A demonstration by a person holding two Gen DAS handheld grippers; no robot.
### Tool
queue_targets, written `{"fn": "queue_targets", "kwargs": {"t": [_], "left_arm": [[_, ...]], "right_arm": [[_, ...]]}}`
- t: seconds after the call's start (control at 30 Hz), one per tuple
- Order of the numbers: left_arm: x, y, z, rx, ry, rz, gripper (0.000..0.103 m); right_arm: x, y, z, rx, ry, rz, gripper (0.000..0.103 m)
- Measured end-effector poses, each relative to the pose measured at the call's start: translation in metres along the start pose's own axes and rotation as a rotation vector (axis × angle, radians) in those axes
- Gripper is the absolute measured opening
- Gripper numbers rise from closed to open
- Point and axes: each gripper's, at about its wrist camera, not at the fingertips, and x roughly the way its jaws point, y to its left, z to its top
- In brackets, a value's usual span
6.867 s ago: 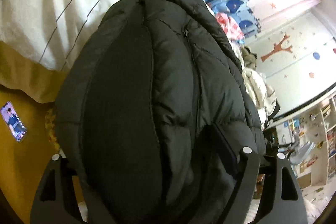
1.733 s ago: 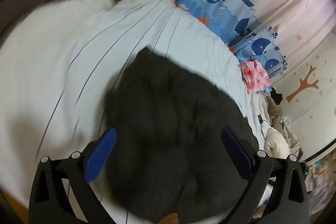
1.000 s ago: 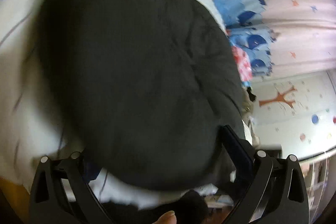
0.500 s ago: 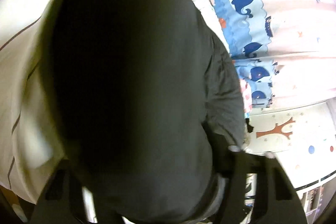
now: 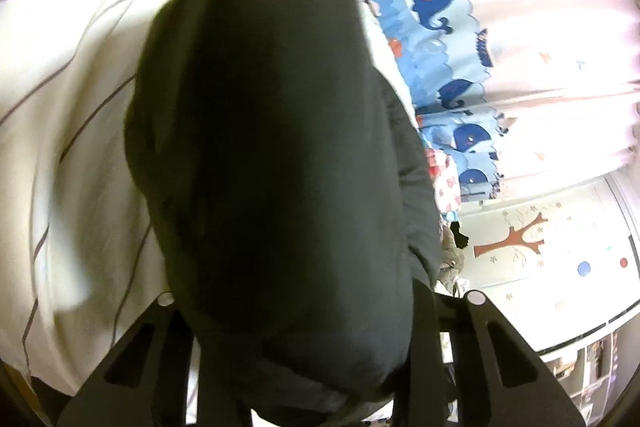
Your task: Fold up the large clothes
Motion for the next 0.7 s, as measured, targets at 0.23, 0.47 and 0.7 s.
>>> {"fn": "queue_targets", "kwargs": {"t": [0.23, 0.47, 0.7], "left_arm": [[-0.038, -0.031, -0.016, 0.13, -0.023, -0.026, 0.027], [-0.034, 0.021, -0.036, -0.018, 0.018, 0.02, 0.051], [-0.02, 0.017, -0.037, -0.034, -0.037, 0.027, 0.064]], "right_arm": [[-0.03, 0.049, -0.033, -0.234, -0.022, -0.047, 0.015], [-0.038, -0.018, -0.054, -0.045, 0.108, -0.054, 0.044], [-0.104, 0.065, -0.1, -0.383, -0.084, -0.25, 0.055]]}}
